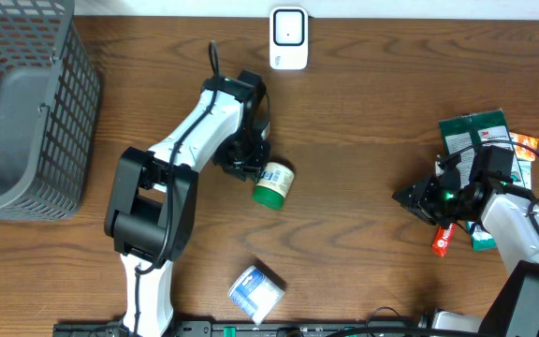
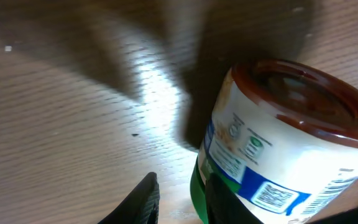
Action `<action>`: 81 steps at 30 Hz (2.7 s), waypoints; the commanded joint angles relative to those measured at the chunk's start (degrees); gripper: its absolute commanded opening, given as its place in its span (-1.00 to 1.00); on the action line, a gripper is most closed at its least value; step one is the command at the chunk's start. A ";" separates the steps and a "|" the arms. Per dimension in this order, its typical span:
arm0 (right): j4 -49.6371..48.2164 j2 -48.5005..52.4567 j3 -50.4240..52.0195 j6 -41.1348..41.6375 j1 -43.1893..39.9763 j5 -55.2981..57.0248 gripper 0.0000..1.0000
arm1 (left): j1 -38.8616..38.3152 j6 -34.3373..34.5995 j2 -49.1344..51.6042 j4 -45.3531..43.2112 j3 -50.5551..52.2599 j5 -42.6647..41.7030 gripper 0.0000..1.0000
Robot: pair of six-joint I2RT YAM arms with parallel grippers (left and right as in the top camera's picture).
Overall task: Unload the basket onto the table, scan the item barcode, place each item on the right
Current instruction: 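Lift the jar and carry it right toward the table centre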
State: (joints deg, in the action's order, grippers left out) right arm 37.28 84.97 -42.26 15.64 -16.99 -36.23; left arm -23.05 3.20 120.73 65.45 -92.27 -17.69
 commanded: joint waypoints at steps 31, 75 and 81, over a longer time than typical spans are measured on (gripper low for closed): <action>0.87 0.24 -0.28 -1.16 0.61 -0.04 -0.44 | -9.81 1.84 0.26 -0.61 0.17 -0.07 -0.46; 0.85 0.24 -0.28 -2.47 0.61 -0.02 0.07 | -9.77 1.81 0.26 -2.95 0.17 8.17 -0.63; 0.85 0.24 -0.28 -2.49 0.61 0.00 0.08 | -9.77 1.79 0.24 -2.97 0.17 1.57 -0.70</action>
State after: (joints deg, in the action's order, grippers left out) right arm 38.13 84.97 -42.26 13.96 -16.99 -36.10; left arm -32.84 4.71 120.73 62.48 -92.27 -12.05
